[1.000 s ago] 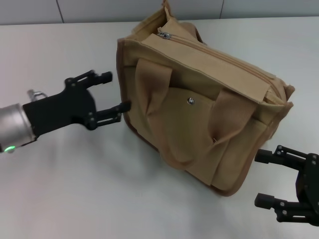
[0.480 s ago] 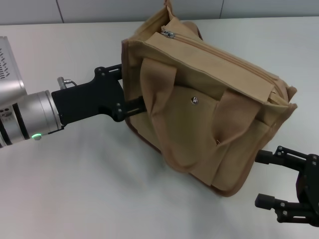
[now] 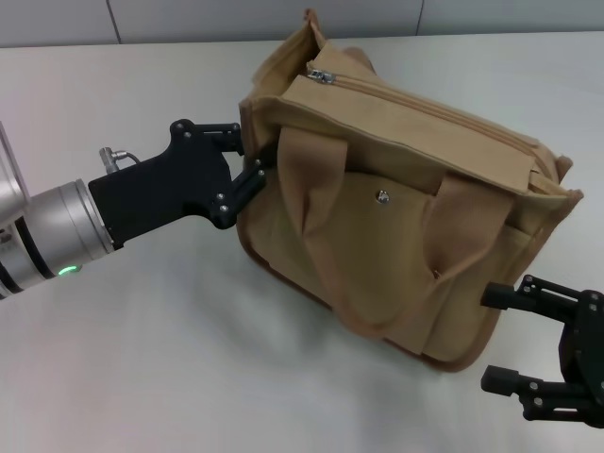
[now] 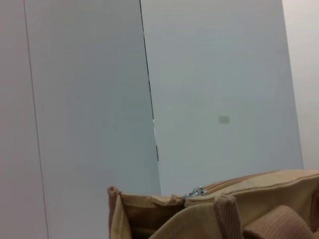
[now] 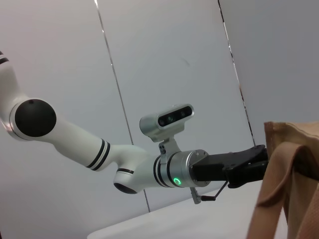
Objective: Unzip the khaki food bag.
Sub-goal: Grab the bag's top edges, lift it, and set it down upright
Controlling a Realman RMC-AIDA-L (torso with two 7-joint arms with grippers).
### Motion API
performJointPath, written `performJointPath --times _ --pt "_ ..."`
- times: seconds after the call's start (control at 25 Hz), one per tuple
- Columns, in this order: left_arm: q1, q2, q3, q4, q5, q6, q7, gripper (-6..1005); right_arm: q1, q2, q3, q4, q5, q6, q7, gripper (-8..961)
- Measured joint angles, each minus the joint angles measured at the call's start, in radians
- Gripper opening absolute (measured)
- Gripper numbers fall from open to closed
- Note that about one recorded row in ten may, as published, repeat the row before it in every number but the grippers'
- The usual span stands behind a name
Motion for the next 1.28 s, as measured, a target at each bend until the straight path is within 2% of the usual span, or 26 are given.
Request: performJointPath --times 0.32,0.64,0.72,0.76,0.8,0.84,0.88,1.0,1.28 --pt "0.01 0.005 -0.008 0.011 -0.04 0.086 -0.028 132 -0.009 0.0 0.005 0.0 0.007 -0.008 0.001 840" --pt "0.017 0.007 -0.011 0.095 -0.043 0.097 -0.12 82 -0.009 0.0 0.043 0.0 0.052 -0.011 0.001 840" --pt "0.024 0.008 -0.013 0.169 -0.051 0.105 -0.146 80 -0.014 0.002 0.122 0.012 0.143 -0.011 -0.005 840" --pt "0.024 0.008 -0.013 0.169 -0.051 0.105 -0.146 78 -0.014 0.002 0.122 0.012 0.143 -0.011 -0.005 840" --pt "0.025 0.009 -0.013 0.218 -0.053 0.112 -0.166 75 -0.014 0.003 0.189 0.05 0.243 -0.007 -0.008 840" --pt "0.025 0.009 -0.013 0.218 -0.053 0.112 -0.166 73 -0.014 0.003 0.189 0.05 0.243 -0.007 -0.008 840" --pt "0.024 0.009 -0.011 0.265 -0.053 0.119 -0.187 71 -0.011 0.003 0.222 0.08 0.306 -0.001 -0.009 840" --pt "0.019 0.009 -0.005 0.306 -0.053 0.132 -0.197 64 0.019 0.006 0.292 0.197 0.522 0.018 -0.017 840" --pt "0.02 0.011 -0.004 0.309 -0.048 0.135 -0.208 59 0.068 0.008 0.286 0.229 0.581 0.034 -0.022 841"
